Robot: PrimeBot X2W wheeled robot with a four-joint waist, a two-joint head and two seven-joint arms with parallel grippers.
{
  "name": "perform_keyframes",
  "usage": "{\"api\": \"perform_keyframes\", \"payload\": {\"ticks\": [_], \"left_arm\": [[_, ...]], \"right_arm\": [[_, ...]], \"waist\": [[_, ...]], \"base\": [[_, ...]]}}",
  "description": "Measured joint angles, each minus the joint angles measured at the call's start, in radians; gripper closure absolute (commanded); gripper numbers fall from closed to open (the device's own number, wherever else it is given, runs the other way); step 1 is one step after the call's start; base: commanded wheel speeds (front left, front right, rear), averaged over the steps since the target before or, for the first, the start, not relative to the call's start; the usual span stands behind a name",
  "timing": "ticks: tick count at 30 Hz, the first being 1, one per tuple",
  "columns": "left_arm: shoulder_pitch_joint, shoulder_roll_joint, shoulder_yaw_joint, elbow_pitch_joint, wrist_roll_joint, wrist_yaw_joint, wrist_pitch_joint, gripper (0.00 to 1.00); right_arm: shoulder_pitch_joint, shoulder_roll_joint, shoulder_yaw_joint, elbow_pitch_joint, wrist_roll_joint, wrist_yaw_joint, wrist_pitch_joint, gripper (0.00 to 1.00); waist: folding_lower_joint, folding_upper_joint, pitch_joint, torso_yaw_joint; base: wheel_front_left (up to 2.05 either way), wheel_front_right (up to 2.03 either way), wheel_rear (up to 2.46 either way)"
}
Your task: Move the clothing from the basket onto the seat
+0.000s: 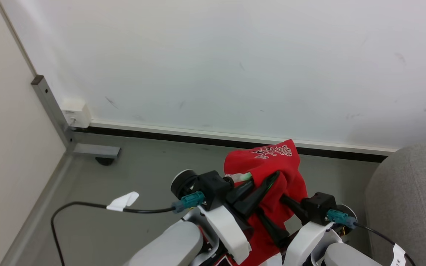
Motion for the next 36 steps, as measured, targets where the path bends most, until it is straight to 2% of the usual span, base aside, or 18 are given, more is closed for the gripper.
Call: {"api": "perform_keyframes", "payload": {"ticks": [8, 9, 10, 34, 35, 36], "left_arm": [[-0.009, -0.003, -0.021, 0.003, -0.019, -0.002, 0.0, 1.0], [-0.009, -0.002, -0.023, 0.003, -0.02, -0.002, 0.0, 1.0], [-0.01, -0.002, -0.023, 0.003, -0.022, -0.002, 0.0, 1.0], [-0.011, 0.016, -0.004, 0.023, -0.036, 0.012, -0.002, 1.0], [-0.011, 0.017, -0.001, 0.028, -0.041, 0.016, -0.002, 0.83], [-0.011, 0.017, 0.001, 0.032, -0.043, 0.019, -0.002, 0.53]], "right_arm": [[0.001, 0.038, -0.062, 0.05, -0.022, 0.0, 0.0, 0.0], [0.001, 0.041, -0.066, 0.052, -0.027, 0.0, 0.0, 0.56], [0.002, 0.043, -0.073, 0.053, -0.032, 0.0, 0.0, 1.0], [0.042, 0.046, -0.11, 0.004, -0.042, 0.0, 0.0, 1.0], [0.044, 0.044, -0.114, -0.004, -0.041, 0.0, 0.0, 1.0], [0.047, 0.041, -0.116, -0.013, -0.041, 0.0, 0.0, 1.0]], "waist": [[0.0, 0.0, -0.007, 0.015], [0.0, 0.0, -0.007, 0.015], [0.0, 0.0, -0.007, 0.015], [0.0, 0.0, 0.001, -0.004], [0.0, 0.0, 0.001, -0.005], [0.0001, 0.0, 0.001, -0.006]], "base": [[0.0, 0.0, 0.0], [0.0, 0.0, 0.0], [0.0, 0.0, 0.0], [0.0, 0.0, 0.0], [0.0, 0.0, 0.0], [0.0, 0.0, 0.0]]}}
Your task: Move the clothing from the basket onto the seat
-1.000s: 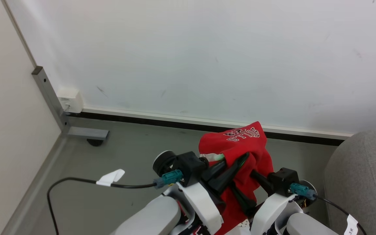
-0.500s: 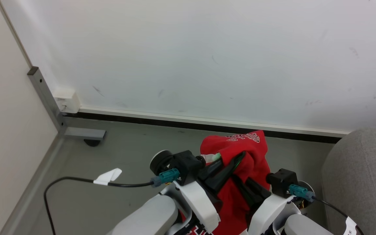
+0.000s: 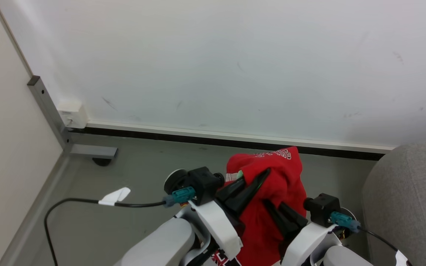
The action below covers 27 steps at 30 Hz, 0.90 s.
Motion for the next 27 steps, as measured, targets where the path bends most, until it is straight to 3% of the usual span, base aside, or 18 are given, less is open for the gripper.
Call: {"api": "perform_keyframes", "payload": {"ticks": [1, 15, 27], "left_arm": [[0.001, 0.001, 0.003, 0.004, -0.003, 0.001, -0.001, 0.0], [0.06, 0.04, 0.02, 0.003, -0.015, 0.023, -0.001, 0.0], [0.126, 0.058, 0.12, -0.116, 0.056, 0.03, -0.002, 0.0]], "right_arm": [[0.005, -0.004, -0.003, -0.009, 0.0, 0.0, 0.0, 1.0], [0.106, -0.081, -0.137, -0.137, -0.047, 0.0, 0.0, 1.0], [0.134, -0.123, -0.272, -0.255, -0.131, 0.0, 0.001, 1.0]], "waist": [[0.0, 0.0, 0.0, -0.001], [0.0, 0.0, 0.011, -0.046], [0.0, 0.0, 0.031, -0.189]], "base": [[0.0, 0.0, 0.0], [0.0, 0.0, 0.0], [0.0, 0.0, 0.0]]}}
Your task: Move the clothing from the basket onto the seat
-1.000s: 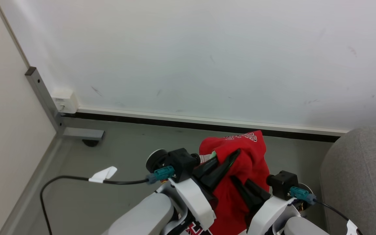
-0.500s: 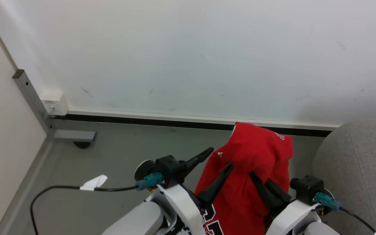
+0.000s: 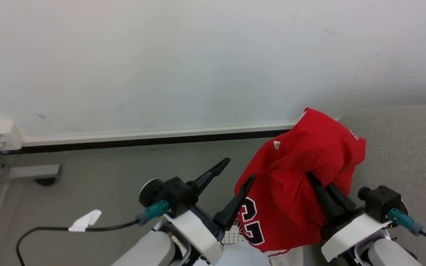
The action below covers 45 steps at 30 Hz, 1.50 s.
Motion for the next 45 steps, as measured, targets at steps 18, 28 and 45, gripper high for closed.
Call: {"api": "perform_keyframes", "payload": {"ticks": [18, 28, 45], "left_arm": [[0.106, -0.03, 0.142, -0.076, 0.144, -0.04, 0.0, 0.0], [0.149, -0.045, 0.178, -0.068, 0.186, -0.052, 0.0, 0.0], [0.107, -0.002, 0.132, -0.074, 0.193, -0.057, 0.0, 0.0]], "right_arm": [[0.033, 0.003, -0.148, -0.147, -0.084, 0.0, 0.0, 1.0], [0.084, 0.018, -0.175, -0.182, -0.096, 0.0, 0.0, 1.0], [-0.226, -0.098, -0.162, -0.142, -0.093, 0.0, 0.001, 1.0]], "waist": [[0.0, 0.0, 0.063, -0.318], [0.0, 0.0, 0.09, -0.411], [0.0001, 0.0, 0.196, -0.369]], "base": [[0.0, 0.0, 0.0], [0.0, 0.0, 0.0], [0.0, 0.0, 0.0]]}}
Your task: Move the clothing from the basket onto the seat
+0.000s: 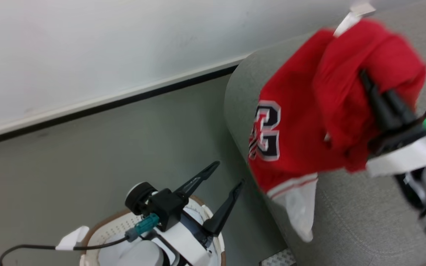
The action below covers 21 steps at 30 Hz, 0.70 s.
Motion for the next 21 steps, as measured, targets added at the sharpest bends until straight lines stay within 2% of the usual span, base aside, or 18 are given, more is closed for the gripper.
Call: {"api": "perform_keyframes", "payload": {"ticks": [11, 15, 21], "left_arm": [[-0.06, 0.055, -0.032, -0.009, -0.01, 0.0, 0.0, 0.0], [-0.098, 0.082, -0.049, -0.023, -0.012, 0.0, 0.0, 0.0], [-0.155, 0.133, -0.072, -0.038, -0.022, 0.0, 0.0, 0.0]], "right_arm": [[-0.36, -0.154, -0.123, 0.032, 0.021, 0.0, 0.095, 1.0], [-0.442, -0.223, -0.168, 0.096, 0.039, 0.0, 0.127, 1.0], [-0.519, -0.276, -0.208, 0.23, 0.042, 0.0, 0.125, 1.0]], "waist": [[0.0001, -0.0001, 0.103, 0.052], [0.0, 0.0, 0.159, 0.072], [0.0001, 0.0, 0.272, 0.103]], "base": [[0.0, 0.0, 0.0], [0.0, 0.0, 0.0], [0.0, 0.0, 0.0]]}}
